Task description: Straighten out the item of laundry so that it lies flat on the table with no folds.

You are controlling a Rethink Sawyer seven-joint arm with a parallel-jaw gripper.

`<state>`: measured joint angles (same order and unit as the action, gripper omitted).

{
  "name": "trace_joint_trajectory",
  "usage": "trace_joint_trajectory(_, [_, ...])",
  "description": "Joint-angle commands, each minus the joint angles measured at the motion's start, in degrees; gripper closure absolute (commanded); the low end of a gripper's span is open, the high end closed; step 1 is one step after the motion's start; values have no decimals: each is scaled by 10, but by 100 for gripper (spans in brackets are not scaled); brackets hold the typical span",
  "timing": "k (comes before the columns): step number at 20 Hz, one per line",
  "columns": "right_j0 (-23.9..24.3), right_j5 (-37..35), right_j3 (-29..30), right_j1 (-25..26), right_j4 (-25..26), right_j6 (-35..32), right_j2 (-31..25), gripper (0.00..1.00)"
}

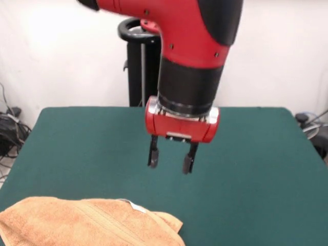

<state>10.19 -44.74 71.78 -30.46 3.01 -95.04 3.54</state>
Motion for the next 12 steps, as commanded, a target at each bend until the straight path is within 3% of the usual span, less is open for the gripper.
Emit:
trace_joint_trajectory(1, [-28, 8, 70, -51, -7, -75, -28, 0])
trace_joint_trajectory(8, [-55, -79, -1, -40, 0, -83, -10, 0])
trace_joint_trajectory(12, [-81, -68, -49, 16, 24, -107, 11, 0])
